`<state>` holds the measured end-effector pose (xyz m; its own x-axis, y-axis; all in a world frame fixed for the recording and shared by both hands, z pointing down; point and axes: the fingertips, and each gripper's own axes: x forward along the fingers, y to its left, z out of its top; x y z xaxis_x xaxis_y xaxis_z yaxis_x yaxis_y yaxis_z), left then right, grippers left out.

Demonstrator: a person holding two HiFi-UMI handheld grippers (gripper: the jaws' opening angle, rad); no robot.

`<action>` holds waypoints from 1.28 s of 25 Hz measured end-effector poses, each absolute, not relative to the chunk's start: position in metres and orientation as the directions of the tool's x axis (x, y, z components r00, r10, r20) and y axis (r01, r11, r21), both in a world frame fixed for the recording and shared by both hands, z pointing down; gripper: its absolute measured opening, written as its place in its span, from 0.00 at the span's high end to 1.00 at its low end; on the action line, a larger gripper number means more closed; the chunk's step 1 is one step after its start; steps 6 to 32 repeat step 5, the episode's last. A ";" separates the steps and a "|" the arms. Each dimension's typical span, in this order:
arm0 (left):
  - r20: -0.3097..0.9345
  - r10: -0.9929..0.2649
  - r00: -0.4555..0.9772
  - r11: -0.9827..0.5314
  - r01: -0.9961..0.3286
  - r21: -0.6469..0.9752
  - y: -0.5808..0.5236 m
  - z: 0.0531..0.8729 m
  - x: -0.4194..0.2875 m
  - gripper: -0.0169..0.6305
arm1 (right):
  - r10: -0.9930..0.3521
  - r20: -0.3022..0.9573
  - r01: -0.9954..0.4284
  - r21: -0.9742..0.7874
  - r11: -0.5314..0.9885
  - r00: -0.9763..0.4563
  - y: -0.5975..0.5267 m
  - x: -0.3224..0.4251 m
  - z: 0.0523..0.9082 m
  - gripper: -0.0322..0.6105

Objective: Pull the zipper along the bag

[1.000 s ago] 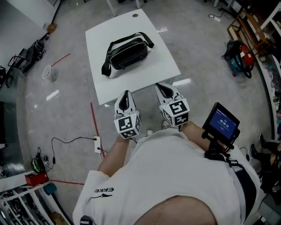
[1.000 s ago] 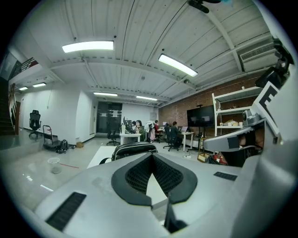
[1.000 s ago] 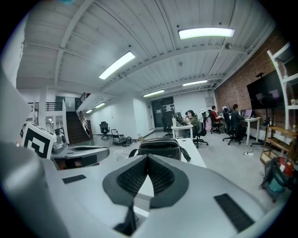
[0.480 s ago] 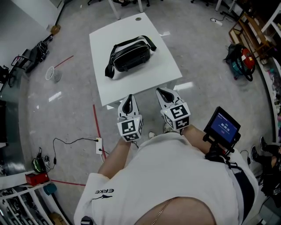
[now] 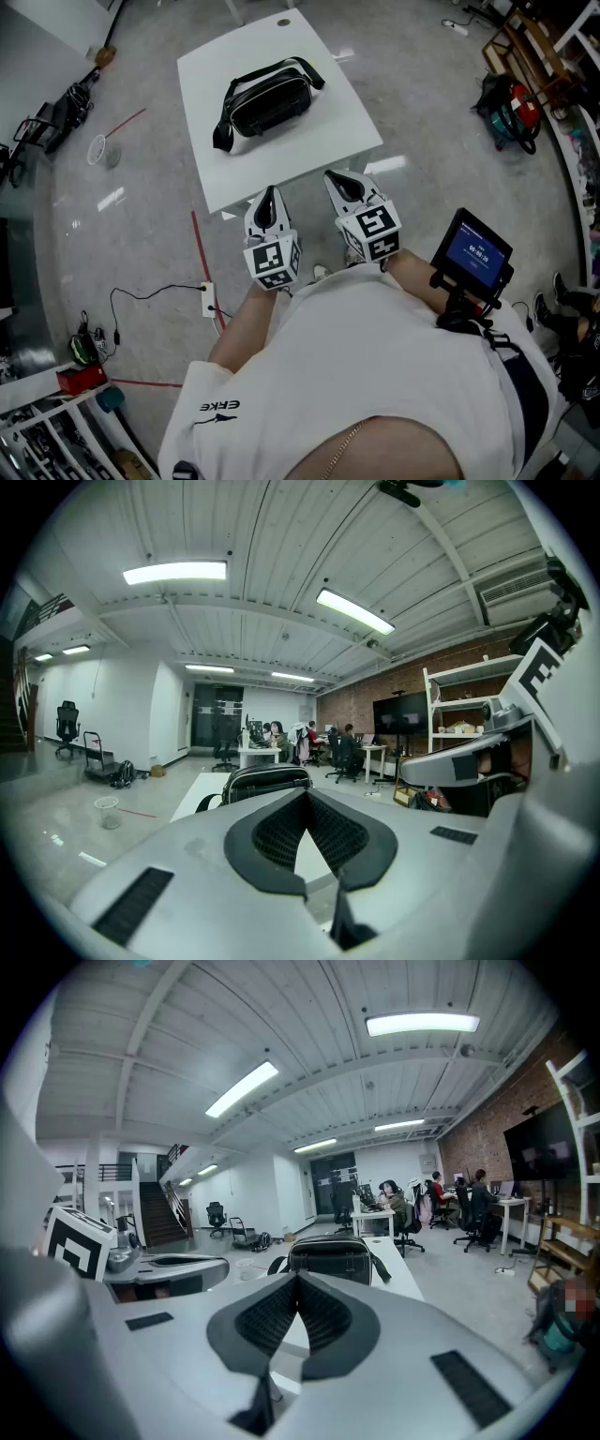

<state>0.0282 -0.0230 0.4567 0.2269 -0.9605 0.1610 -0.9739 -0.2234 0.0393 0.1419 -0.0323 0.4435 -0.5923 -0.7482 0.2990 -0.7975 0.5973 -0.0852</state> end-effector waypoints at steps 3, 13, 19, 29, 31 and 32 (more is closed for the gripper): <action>0.158 -0.962 0.221 -0.217 -0.975 0.043 -0.023 0.458 0.027 0.97 | -0.750 0.295 -0.798 -0.080 0.598 -0.592 -0.033 0.143 0.443 0.94; 0.157 -0.963 0.218 -0.214 -0.976 0.045 -0.023 0.459 0.027 0.97 | -0.750 0.294 -0.797 -0.078 0.599 -0.592 -0.034 0.143 0.443 0.94; 0.157 -0.963 0.218 -0.214 -0.976 0.045 -0.023 0.459 0.027 0.97 | -0.750 0.294 -0.797 -0.078 0.599 -0.592 -0.034 0.143 0.443 0.94; 0.157 -0.963 0.218 -0.214 -0.976 0.045 -0.023 0.459 0.027 0.97 | -0.750 0.294 -0.797 -0.078 0.599 -0.592 -0.034 0.143 0.443 0.94; 0.157 -0.963 0.218 -0.214 -0.976 0.045 -0.023 0.459 0.027 0.97 | -0.750 0.294 -0.797 -0.078 0.599 -0.592 -0.034 0.143 0.443 0.94; 0.157 -0.963 0.218 -0.214 -0.976 0.045 -0.023 0.459 0.027 0.97 | -0.750 0.294 -0.797 -0.078 0.599 -0.592 -0.034 0.143 0.443 0.94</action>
